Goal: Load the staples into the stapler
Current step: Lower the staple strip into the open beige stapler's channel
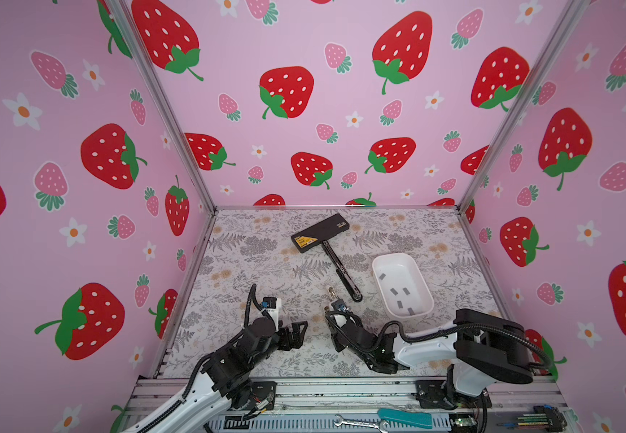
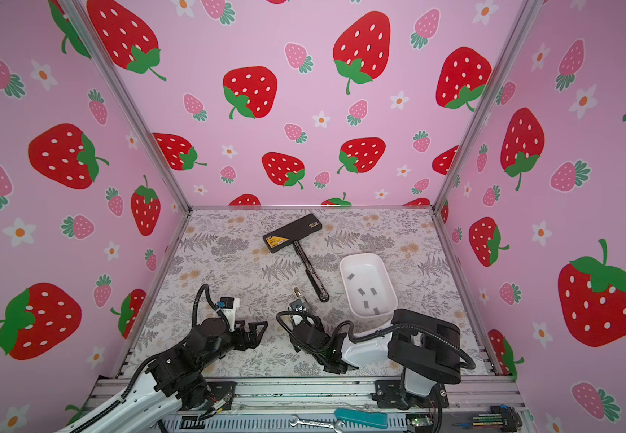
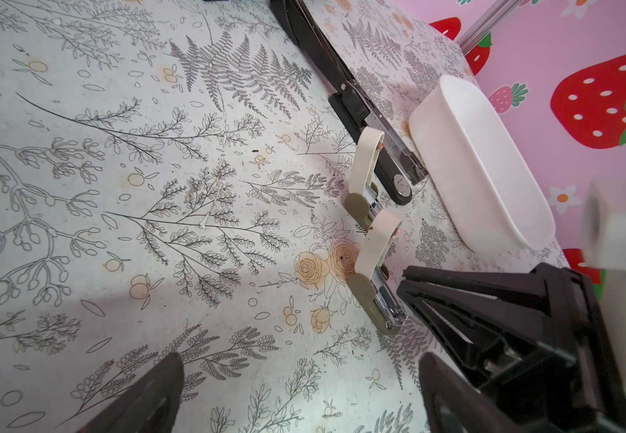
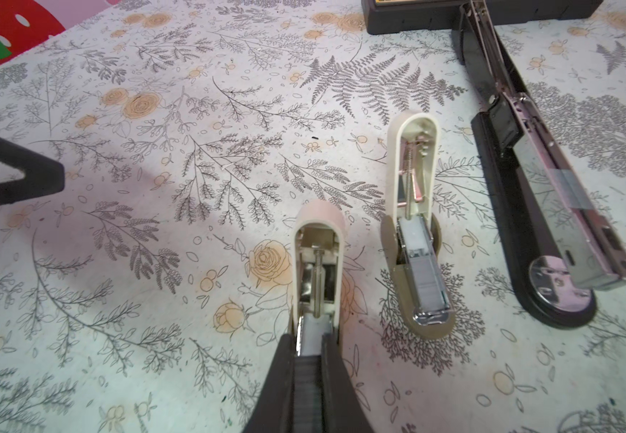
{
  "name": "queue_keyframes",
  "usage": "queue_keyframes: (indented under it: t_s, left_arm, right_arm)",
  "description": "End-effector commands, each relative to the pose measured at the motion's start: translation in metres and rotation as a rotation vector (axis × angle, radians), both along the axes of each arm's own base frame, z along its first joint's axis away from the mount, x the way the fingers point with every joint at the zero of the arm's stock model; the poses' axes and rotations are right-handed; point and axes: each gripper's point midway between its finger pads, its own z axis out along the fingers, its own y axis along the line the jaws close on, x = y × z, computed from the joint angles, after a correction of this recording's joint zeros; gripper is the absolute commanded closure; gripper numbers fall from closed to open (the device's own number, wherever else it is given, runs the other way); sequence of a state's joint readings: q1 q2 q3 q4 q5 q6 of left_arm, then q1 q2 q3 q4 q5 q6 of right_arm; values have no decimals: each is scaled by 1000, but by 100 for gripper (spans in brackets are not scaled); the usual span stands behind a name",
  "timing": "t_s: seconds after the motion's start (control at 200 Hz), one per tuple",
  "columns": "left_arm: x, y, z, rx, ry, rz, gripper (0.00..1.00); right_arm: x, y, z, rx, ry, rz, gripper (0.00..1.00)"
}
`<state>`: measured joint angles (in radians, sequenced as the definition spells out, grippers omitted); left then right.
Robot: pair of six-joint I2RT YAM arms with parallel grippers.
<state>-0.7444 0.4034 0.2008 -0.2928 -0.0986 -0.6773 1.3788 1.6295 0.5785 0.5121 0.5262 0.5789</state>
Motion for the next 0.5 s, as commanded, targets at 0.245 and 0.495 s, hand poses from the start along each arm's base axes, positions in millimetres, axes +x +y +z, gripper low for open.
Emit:
queue_keyframes:
  t_s: [0.245,0.495]
  left_arm:
    - [4,2,6,-4,-15,25,1]
    - [4,2,5,-3,-13,24,1]
  right_arm:
    - [5,-1,-2,-1,-4,-18,96]
    - [4,1,-6,-6,5,-13,97]
